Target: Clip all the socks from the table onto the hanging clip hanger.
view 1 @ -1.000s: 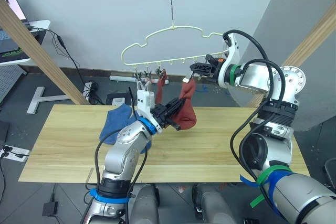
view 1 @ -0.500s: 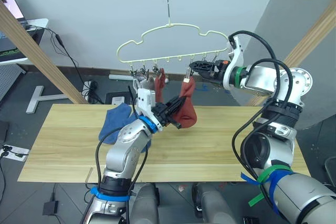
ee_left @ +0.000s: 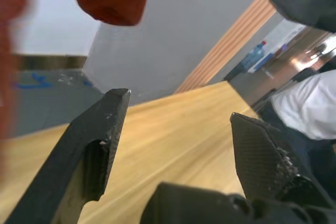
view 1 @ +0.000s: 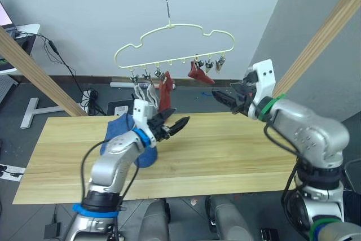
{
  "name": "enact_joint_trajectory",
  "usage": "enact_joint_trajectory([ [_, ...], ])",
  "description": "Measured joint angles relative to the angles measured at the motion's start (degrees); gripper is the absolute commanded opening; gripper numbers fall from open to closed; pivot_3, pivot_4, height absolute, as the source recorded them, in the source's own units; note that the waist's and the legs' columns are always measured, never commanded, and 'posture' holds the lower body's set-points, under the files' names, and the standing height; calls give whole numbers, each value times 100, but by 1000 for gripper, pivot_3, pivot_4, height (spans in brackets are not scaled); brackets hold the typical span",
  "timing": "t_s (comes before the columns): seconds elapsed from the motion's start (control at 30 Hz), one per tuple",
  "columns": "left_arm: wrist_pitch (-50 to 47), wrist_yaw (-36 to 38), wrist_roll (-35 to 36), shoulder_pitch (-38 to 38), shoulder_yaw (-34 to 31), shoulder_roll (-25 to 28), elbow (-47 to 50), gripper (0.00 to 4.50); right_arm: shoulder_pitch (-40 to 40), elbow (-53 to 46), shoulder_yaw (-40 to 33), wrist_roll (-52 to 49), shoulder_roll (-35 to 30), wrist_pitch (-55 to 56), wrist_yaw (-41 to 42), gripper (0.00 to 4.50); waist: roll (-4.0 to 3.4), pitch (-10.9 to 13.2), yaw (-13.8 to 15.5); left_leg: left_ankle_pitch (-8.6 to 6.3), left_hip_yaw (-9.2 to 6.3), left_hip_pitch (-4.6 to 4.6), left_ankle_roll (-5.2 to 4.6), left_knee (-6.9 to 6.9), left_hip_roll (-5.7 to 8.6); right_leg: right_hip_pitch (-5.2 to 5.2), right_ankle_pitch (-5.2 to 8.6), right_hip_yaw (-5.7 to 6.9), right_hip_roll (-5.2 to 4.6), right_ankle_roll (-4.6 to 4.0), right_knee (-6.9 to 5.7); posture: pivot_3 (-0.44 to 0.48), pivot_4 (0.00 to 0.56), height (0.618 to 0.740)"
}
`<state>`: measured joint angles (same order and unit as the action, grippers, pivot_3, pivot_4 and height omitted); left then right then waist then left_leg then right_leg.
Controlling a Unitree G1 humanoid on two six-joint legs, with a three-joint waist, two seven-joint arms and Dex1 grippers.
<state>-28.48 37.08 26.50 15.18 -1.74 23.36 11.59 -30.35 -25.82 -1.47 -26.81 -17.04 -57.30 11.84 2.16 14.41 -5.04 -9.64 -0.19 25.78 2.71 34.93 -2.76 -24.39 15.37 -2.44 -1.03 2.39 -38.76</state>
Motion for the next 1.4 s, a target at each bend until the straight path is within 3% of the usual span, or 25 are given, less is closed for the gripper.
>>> enact_joint_trajectory([
  [0.07, -118, 58, 124, 0, -192, 229, 313, 3530, 142, -3, 323, 363, 129, 435, -169, 2836, -5, 4, 10, 1, 3, -1, 2, 2, 2, 0, 0, -4, -2, 0, -4, -63, 245, 740],
  [0.2, -533, 134, 578, 34, -532, 688, 925, 3530, 277, -15, 831, 1009, 553, 1200, -548, 2836, -5, 4, 28, 1, 5, -1, 2, 5, 2, 2, -1, -5, -5, 1, 0, -48, 244, 740],
  [0.33, -876, 107, 976, 145, -756, 924, 1325, 3530, 290, 74, 914, 1300, 663, 1595, -684, 1730, -3, 5, 59, 1, 4, 0, 2, 4, 2, 3, 0, -4, -6, 1, 5, -41, 246, 740],
  [0.97, -1382, -392, 1648, 85, -1015, 1150, 2163, 3530, -339, 1806, 829, 2100, 1364, 2642, -901, 1730, -3, 4, 203, 1, 4, -2, 2, 4, 2, 3, -1, -5, -4, -1, -2, 27, 233, 740],
  [1.4, -1402, -654, 1921, 172, -1050, 1227, 2232, 3530, -854, 2611, 729, 2343, 1510, 3209, -914, 1730, -3, 4, 278, 2, 3, -3, 2, 5, 2, 2, -17, -2, -4, -28, -7, 36, 236, 740],
])
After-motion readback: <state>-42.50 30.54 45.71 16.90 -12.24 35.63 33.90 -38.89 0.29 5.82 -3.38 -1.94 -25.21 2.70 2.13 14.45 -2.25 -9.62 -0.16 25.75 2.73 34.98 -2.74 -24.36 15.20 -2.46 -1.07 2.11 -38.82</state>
